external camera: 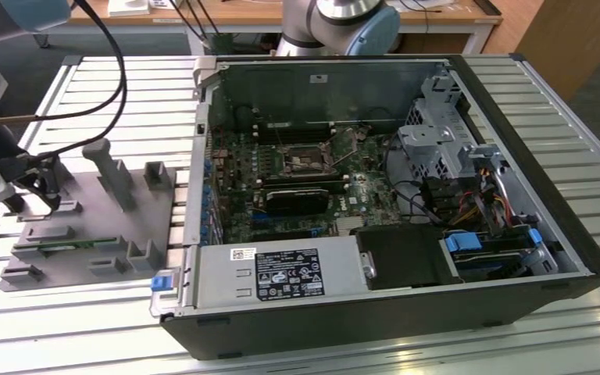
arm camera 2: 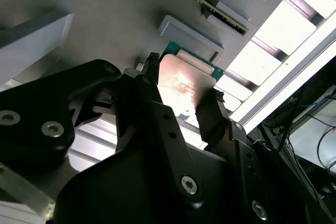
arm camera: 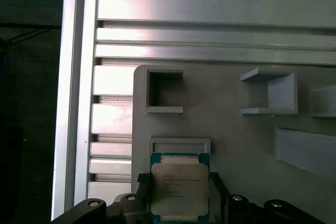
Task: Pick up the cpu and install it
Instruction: 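Pick up the cpu and move it towards the insertion slot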
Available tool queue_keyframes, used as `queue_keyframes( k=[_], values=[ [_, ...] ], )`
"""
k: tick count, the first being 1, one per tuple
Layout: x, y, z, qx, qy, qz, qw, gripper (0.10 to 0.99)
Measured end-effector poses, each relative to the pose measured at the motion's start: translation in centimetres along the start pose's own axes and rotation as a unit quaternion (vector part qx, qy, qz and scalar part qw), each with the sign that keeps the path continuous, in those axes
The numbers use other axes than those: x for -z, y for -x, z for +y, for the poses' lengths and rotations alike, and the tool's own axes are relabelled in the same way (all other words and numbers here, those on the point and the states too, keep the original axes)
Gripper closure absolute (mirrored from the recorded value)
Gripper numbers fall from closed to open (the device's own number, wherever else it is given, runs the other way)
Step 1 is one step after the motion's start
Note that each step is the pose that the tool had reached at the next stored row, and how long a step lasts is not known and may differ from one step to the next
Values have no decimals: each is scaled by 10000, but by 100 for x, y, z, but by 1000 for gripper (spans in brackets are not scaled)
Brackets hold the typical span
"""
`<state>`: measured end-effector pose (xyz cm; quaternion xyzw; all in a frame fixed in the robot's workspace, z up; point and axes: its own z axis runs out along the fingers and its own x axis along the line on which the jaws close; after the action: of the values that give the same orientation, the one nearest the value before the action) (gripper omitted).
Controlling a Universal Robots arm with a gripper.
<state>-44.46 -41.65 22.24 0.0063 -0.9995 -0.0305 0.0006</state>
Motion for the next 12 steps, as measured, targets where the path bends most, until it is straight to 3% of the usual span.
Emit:
queue_keyframes(
  k=[12],
  values=[
    [51, 0, 3, 0, 23, 0, 10000, 553]
  ],
)
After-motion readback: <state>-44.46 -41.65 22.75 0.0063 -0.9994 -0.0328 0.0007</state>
